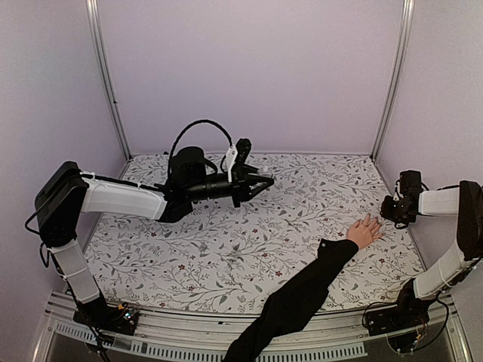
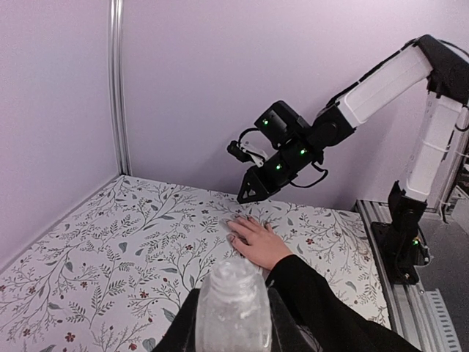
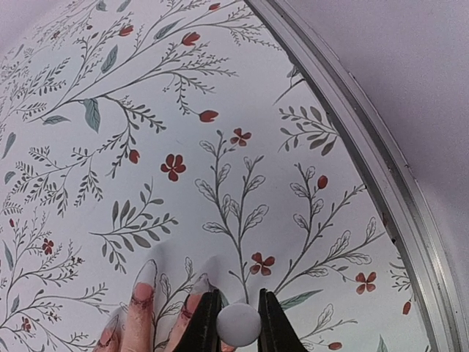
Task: Paint the nails
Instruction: Paint the nail polish on the nail.
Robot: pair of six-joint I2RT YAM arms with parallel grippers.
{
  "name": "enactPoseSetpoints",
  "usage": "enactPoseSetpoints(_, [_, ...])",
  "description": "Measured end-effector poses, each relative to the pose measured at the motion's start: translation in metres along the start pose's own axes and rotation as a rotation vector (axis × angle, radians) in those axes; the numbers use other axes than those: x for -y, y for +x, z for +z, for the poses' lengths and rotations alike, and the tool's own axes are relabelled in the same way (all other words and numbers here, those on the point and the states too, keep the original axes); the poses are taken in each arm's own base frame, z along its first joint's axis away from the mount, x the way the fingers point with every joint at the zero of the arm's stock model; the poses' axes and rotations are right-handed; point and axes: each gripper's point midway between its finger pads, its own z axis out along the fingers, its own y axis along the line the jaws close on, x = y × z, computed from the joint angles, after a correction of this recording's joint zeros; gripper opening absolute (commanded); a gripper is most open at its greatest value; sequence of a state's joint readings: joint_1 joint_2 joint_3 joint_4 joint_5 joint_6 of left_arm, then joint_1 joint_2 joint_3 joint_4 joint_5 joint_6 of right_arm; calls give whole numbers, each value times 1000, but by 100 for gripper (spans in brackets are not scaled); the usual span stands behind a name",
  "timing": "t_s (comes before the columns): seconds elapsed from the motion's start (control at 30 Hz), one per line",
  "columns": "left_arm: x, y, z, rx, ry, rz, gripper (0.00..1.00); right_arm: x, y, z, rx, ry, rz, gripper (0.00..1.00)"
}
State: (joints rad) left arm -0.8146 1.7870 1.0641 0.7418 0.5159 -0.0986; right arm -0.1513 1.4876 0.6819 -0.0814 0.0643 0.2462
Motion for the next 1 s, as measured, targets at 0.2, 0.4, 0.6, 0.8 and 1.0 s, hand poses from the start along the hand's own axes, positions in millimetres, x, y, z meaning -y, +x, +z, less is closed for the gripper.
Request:
enactPoseSetpoints(0.2, [0,0,0,1,0,1,0,-1,-7,-3,12,2,-2,0])
enactPoseSetpoints(0.4, [0,-1,0,5,1,2,0,-3,-17,-17,48,-9,0,0])
enactPoseSetpoints(0.6, [0,-4,0,15,1,4,0,-4,-20,-27,61,-16,8,0])
enactPoseSetpoints(0.8, [0,-6,0,22,2,5,0,-6,-19,-30,58,-33,27,0])
enactPoseSetpoints(1.0, [1,-7,0,27,2,7,0,-10,-11,-25,31,-34,35,0])
